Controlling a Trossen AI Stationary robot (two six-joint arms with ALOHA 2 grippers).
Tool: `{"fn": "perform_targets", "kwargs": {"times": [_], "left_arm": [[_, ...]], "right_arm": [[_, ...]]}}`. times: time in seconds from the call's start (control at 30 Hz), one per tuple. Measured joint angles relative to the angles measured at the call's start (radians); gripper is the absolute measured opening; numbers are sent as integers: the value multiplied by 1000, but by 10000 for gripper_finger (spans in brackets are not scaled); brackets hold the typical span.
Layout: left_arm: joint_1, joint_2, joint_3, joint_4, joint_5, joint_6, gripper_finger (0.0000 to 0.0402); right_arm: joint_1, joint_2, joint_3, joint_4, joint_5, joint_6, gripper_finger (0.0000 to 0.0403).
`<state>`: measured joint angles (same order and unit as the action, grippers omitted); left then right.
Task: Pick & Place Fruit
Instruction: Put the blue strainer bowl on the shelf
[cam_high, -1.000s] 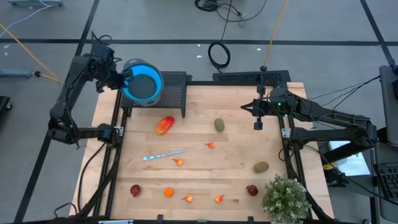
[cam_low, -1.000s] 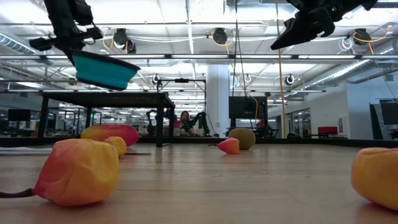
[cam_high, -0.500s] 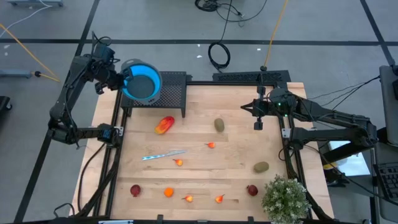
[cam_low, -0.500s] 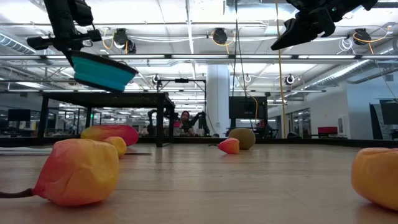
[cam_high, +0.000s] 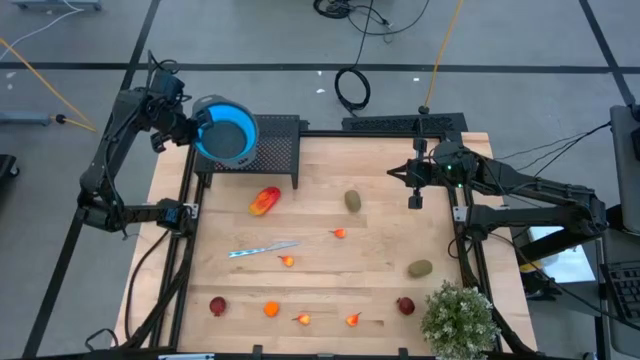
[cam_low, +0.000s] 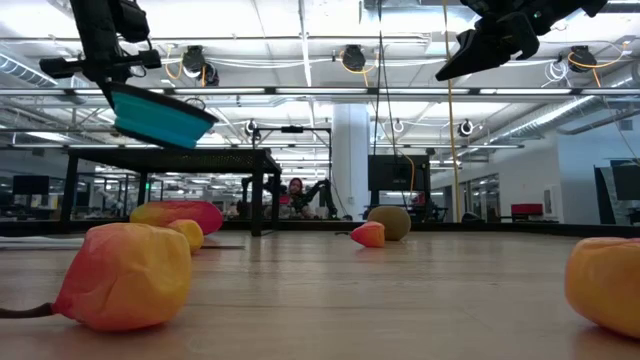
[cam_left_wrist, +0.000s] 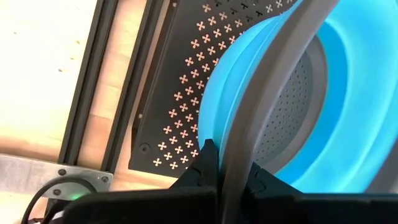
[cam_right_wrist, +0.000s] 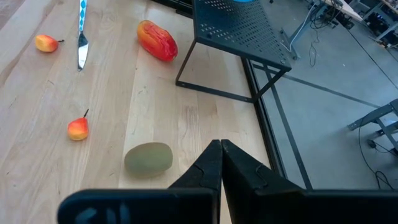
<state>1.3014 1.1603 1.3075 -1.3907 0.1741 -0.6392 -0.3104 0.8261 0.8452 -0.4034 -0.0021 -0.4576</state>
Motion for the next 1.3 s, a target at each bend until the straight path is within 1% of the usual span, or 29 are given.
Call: {"fn": "perform_targets", "kwargs": {"times": [0.27,0.53,0.93,1.07,1.3], "left_arm": [[-8,0,0,0,0,7,0],[-8,0,0,3,-36,2,2],[-8,0,0,3,-37,10,4],[-8,0,0,3,-37,17,17],[-29,0,1,5,-64,32,62]], "right_arm": [[0,0,0,0,0,0,0],[0,0,0,1,0,0,0],[0,0,0,2,0,0,0],[0,0,0,2,0,0,0],[0,0,0,2,1,0,0]]}}
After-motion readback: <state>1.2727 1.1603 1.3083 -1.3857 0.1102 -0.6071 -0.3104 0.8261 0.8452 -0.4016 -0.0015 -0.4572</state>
